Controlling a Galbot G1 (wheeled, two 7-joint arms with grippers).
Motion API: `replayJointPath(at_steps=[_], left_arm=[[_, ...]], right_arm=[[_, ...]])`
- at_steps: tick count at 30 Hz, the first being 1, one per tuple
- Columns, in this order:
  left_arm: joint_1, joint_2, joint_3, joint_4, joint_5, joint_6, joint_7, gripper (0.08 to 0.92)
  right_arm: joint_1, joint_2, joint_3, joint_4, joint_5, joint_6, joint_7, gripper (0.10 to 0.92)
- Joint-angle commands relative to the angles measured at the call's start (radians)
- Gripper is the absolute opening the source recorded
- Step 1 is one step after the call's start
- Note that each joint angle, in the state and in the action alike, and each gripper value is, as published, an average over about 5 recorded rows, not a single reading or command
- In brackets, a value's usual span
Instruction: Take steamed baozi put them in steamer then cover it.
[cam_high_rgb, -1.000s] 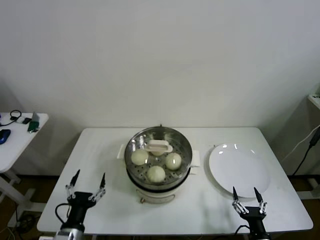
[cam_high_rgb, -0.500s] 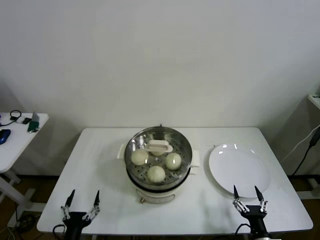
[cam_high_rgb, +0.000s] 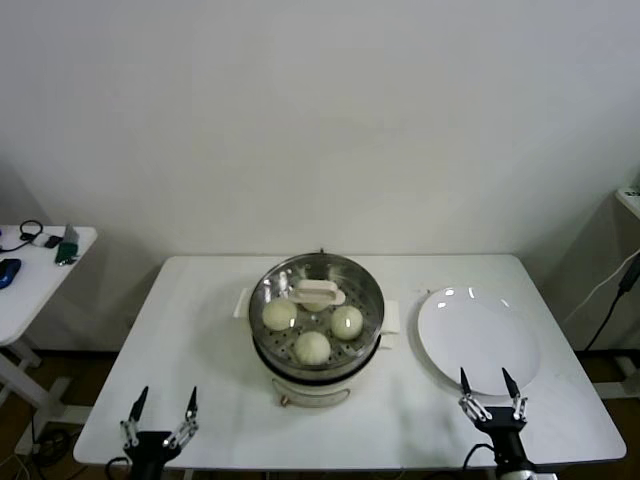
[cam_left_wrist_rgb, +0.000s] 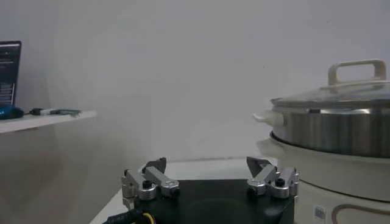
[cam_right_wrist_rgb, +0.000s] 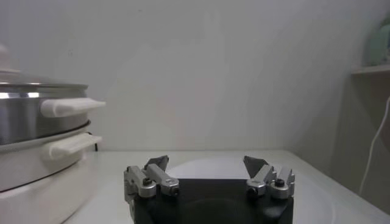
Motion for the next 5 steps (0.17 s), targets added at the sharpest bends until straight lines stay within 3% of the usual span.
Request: replayJointPath(at_steps=[1,5], left_arm=[[0.009,-0.004,-0.004,0.004,-0.009,-0.010,0.008,0.823],[0.011,-0.004,-0.003,0.002,-0.008,-0.012,0.009,0.823]], right_arm=[[0.001,0.003,-0.009,0.000,-0.002,-0.002,-0.002,0.823],[0.001,0.004,-0.009,0.000,-0.002,-0.001,-0.002,0.823]])
